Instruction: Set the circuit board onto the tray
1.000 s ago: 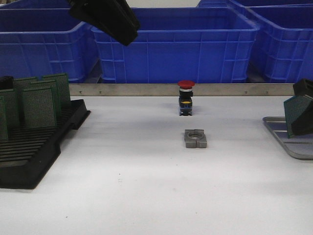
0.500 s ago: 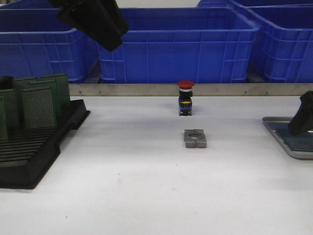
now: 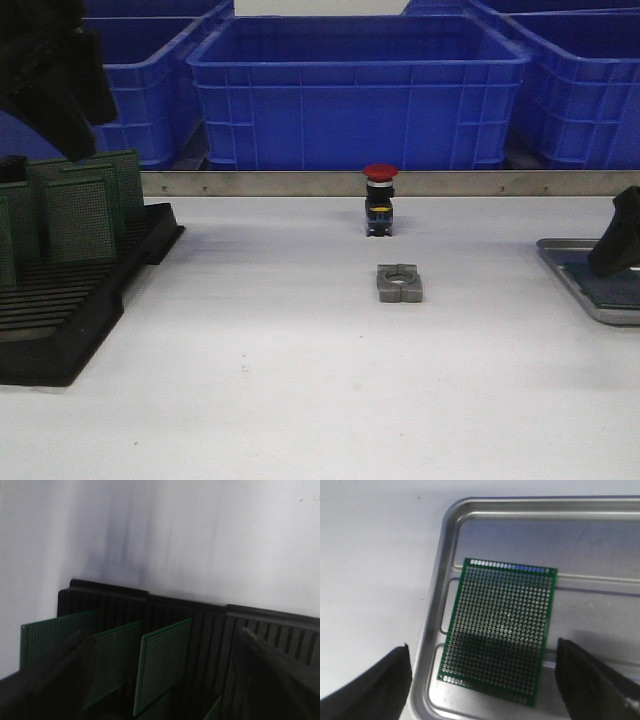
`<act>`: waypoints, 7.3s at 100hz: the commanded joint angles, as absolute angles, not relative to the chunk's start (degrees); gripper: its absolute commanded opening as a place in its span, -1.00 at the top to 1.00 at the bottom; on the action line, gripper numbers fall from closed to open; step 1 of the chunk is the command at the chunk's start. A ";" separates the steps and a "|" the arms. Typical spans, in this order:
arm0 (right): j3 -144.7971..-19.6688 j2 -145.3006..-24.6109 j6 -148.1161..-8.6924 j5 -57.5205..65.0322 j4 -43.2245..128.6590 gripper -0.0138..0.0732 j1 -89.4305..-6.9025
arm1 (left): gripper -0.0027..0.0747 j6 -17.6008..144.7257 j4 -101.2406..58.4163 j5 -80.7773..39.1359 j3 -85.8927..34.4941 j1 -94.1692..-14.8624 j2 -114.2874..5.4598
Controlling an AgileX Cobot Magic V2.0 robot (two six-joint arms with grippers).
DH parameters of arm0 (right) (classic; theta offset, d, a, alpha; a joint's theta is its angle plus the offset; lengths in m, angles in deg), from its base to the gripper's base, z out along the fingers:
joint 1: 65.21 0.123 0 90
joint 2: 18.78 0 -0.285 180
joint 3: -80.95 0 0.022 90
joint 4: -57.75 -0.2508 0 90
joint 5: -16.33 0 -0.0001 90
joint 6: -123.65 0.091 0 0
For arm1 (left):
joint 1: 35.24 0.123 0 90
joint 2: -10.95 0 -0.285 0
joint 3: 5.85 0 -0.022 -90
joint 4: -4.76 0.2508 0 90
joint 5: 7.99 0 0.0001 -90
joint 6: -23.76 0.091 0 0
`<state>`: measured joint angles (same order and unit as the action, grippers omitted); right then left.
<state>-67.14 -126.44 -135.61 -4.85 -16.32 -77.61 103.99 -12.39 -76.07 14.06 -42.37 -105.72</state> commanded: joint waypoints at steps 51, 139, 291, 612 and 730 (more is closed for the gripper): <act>-68.61 -124.07 -136.30 -7.79 -17.01 -0.69 -78.03 | -0.08 103.32 -10.34 -77.88 15.93 -41.19 -109.94; -69.69 -108.31 -149.74 -22.63 -16.41 -0.69 -75.37 | 0.98 103.32 -20.46 -81.17 16.06 -46.84 -101.16; -69.69 -106.85 -159.05 -24.37 -20.84 0.84 -51.76 | -0.22 103.32 -40.85 -80.29 16.06 -64.45 -100.76; -37.32 -33.95 -133.30 2.62 -14.81 0.82 -59.54 | 0.98 76.80 -46.25 -24.75 -61.25 -42.21 -10.91; -36.38 -33.33 -133.30 1.21 -15.04 0.82 -59.54 | 0.98 41.84 -14.70 -22.75 -72.29 -42.21 0.06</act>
<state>-34.97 -32.80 -133.03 0.21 -13.45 -59.56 59.23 -27.77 -25.80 -72.11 -41.84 -0.08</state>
